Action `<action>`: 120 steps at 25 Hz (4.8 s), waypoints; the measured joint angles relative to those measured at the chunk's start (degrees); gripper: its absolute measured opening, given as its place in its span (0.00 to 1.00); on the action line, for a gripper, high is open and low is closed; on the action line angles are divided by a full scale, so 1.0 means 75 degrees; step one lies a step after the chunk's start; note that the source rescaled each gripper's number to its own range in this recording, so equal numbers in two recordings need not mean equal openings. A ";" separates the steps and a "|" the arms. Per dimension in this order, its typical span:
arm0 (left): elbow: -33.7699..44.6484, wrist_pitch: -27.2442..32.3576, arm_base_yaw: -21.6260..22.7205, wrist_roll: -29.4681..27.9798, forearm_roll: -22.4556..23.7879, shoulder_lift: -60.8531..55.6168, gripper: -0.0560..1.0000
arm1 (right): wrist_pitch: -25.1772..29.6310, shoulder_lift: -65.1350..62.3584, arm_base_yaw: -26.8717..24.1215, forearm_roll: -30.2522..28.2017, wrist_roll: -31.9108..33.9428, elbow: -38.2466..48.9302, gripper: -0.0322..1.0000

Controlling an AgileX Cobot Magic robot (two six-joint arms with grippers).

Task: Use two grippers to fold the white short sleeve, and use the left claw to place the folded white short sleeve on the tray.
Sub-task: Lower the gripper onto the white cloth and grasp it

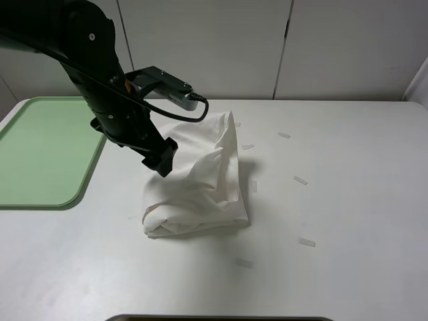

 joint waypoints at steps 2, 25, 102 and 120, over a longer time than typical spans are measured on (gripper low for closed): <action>-0.0007 -0.0001 0.0123 0.0087 0.0060 0.0072 1.00 | 0.0000 0.0000 0.0000 0.0000 0.0000 0.0000 1.00; -0.0639 -0.1707 -0.0477 0.0447 -0.0266 0.1498 1.00 | 0.0000 0.0000 0.0000 0.0000 0.0000 0.0000 1.00; -0.3368 0.1871 0.0373 0.2378 -0.1895 0.1718 1.00 | 0.0000 0.0000 0.0000 0.0000 0.0000 0.0000 1.00; -0.0154 -0.0375 0.0904 -0.0020 -0.2126 0.1728 0.99 | 0.0000 0.0000 0.0000 0.0000 0.0000 0.0000 1.00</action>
